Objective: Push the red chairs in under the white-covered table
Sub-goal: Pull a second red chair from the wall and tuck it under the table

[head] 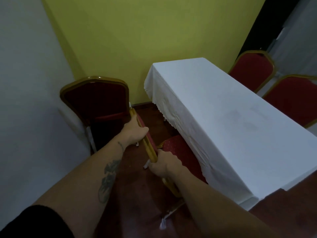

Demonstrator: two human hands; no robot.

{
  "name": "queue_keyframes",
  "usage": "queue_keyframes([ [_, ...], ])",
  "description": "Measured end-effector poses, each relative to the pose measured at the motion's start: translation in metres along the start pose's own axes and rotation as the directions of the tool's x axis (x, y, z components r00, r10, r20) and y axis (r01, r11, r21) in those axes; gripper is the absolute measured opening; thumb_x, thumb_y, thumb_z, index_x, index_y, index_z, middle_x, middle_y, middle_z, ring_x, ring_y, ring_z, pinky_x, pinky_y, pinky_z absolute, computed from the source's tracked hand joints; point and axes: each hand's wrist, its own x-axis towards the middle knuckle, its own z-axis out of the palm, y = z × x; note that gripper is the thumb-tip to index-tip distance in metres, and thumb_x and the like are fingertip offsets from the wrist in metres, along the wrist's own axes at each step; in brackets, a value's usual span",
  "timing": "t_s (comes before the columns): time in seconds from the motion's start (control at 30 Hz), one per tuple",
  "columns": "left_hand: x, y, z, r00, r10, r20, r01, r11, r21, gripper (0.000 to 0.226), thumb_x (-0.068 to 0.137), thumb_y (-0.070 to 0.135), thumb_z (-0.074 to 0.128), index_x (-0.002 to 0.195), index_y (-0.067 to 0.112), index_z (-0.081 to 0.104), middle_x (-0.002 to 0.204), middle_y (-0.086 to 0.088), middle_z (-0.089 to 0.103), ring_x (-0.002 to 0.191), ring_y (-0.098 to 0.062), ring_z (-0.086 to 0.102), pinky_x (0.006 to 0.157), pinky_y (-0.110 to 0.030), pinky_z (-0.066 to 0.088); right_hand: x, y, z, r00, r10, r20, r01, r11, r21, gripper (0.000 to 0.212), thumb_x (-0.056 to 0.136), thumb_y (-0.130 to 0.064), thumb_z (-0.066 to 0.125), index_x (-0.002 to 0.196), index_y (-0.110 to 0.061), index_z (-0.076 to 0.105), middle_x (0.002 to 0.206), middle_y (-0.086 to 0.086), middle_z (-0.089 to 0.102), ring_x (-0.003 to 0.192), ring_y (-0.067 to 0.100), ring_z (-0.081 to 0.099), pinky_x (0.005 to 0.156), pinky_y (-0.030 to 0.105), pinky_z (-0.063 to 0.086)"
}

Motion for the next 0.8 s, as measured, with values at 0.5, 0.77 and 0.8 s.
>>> queue_keyframes([
  [0.5,0.035,0.044,-0.081,0.936,-0.097,-0.339,0.115,0.993,0.031,0.043,0.084,0.031,0.061,0.122,0.017,0.071,0.12,-0.005,0.068,0.112,-0.027,0.061,0.095,-0.038,0.051,0.078,-0.055,-0.142,0.914,-0.393,-0.1,0.401,0.914,0.071,0.078,0.087,-0.053,0.062,0.154,-0.022,0.039,0.14,0.007,0.057,0.123,0.028,0.058,0.101,0.046,0.05],
  [0.77,0.074,0.028,-0.152,0.897,-0.213,-0.388,0.199,0.977,-0.077,0.052,0.07,0.036,0.056,0.117,0.019,0.072,0.119,-0.007,0.071,0.106,-0.029,0.068,0.098,-0.042,0.056,0.167,-0.132,-0.182,0.866,-0.495,-0.069,0.493,0.869,-0.042,0.072,0.087,-0.045,0.064,0.151,-0.02,0.044,0.147,0.006,0.053,0.129,0.027,0.054,0.102,0.043,0.048],
  [0.8,0.083,0.024,-0.163,0.891,-0.217,-0.399,0.199,0.976,-0.088,0.055,0.069,0.037,0.056,0.119,0.019,0.072,0.121,-0.008,0.071,0.108,-0.03,0.067,0.099,-0.042,0.055,0.18,-0.145,-0.184,0.864,-0.499,-0.064,0.496,0.866,-0.062,0.073,0.087,-0.044,0.064,0.152,-0.02,0.042,0.149,0.006,0.05,0.131,0.028,0.052,0.103,0.042,0.048],
])
